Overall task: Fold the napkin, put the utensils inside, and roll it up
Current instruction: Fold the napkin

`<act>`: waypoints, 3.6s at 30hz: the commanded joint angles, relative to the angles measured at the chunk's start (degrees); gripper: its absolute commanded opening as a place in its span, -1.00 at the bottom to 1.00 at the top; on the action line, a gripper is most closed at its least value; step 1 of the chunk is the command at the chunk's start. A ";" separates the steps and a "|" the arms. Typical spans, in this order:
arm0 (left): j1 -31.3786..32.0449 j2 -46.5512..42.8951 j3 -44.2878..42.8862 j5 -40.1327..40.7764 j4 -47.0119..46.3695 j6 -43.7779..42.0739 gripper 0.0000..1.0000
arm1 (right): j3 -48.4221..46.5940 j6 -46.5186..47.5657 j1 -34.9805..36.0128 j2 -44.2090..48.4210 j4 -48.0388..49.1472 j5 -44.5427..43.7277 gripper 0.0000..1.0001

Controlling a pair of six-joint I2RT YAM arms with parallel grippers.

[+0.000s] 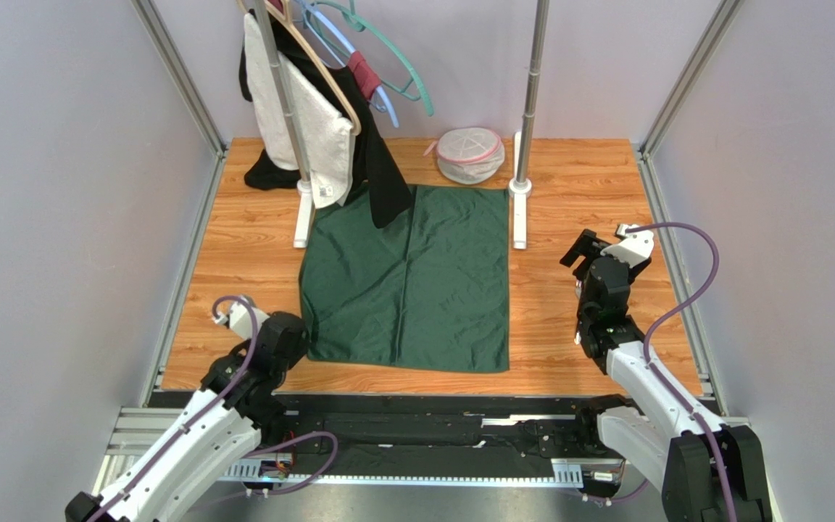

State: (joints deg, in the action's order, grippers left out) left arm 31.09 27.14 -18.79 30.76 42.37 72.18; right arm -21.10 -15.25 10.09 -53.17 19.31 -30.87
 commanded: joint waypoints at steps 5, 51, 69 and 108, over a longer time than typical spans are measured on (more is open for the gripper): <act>-0.24 -9.37 -4.67 14.13 22.73 13.68 -0.16 | -2.63 -0.84 -0.07 0.08 0.55 0.02 0.63; 41.15 81.76 -51.61 -38.68 -40.98 -53.90 0.09 | -2.98 -12.09 -12.72 2.72 -7.01 8.81 0.59; 41.15 85.54 -53.81 -31.73 -35.95 -49.95 -0.04 | -2.63 -13.23 -14.13 2.54 -7.01 10.31 0.59; 42.30 85.92 -57.42 -24.78 -24.25 -47.31 -1.00 | -1.49 -14.81 -16.33 3.16 -6.57 10.75 0.59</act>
State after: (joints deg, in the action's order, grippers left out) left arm 73.14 119.85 -83.55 8.43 17.61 25.52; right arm -22.50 -29.10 -5.82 -50.46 11.27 -19.92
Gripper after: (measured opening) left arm 0.008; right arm 0.796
